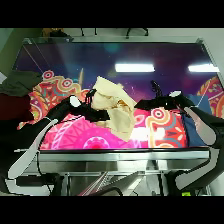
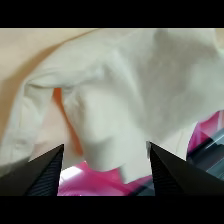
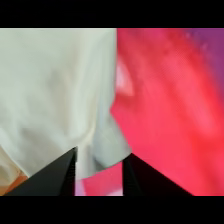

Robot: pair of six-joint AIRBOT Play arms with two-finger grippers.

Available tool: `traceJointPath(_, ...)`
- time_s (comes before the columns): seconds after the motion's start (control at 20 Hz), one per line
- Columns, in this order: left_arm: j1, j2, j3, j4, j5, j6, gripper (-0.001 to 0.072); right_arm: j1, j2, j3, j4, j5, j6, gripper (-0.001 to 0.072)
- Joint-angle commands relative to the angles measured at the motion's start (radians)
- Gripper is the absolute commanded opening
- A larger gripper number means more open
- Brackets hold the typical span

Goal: Fold the shirts.

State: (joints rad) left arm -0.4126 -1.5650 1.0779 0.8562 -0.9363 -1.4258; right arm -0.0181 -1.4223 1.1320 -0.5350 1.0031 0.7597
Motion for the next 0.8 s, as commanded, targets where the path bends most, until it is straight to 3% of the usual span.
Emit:
traceJointPath(0.0, -0.002, -0.037, 0.000, -0.015, 0.031, -0.016, 0.0582, 0.019, -0.001, 0.003, 0.105, -0.002, -0.066, 0.0243)
traceJointPath(0.15, -0.002, -0.074, 0.000, -0.079, 0.054, -0.014, 0.0582, 0.022, -0.001, 0.003, 0.111, -0.001, -0.069, 0.0241)
traceJointPath(0.4, -0.002, -0.077, 0.001, -0.099, 0.080, -0.004, 0.0573, 0.022, -0.001, 0.003, 0.111, -0.001, -0.069, 0.0083)
traceJointPath(0.45, -0.003, -0.073, 0.001, -0.099, 0.090, -0.002, 0.0403, 0.022, -0.001, 0.003, 0.113, -0.001, -0.069, 0.0083)
traceJointPath(0.5, -0.003, -0.073, 0.001, -0.100, 0.090, 0.022, 0.0289, 0.022, -0.001, 0.003, 0.114, -0.001, -0.069, 0.0083)
traceJointPath(0.6, -0.003, -0.074, 0.000, -0.100, 0.090, 0.028, 0.0288, 0.022, -0.001, 0.003, 0.114, -0.001, -0.068, 0.0082)
traceJointPath(0.65, -0.002, -0.074, 0.001, -0.101, 0.092, 0.028, 0.0286, 0.022, -0.001, 0.003, 0.114, -0.001, -0.068, 0.0035)
traceJointPath(0.75, -0.002, -0.071, 0.001, -0.128, 0.092, 0.052, 0.0011, 0.022, -0.001, 0.003, 0.114, 0.000, -0.067, 0.0018)
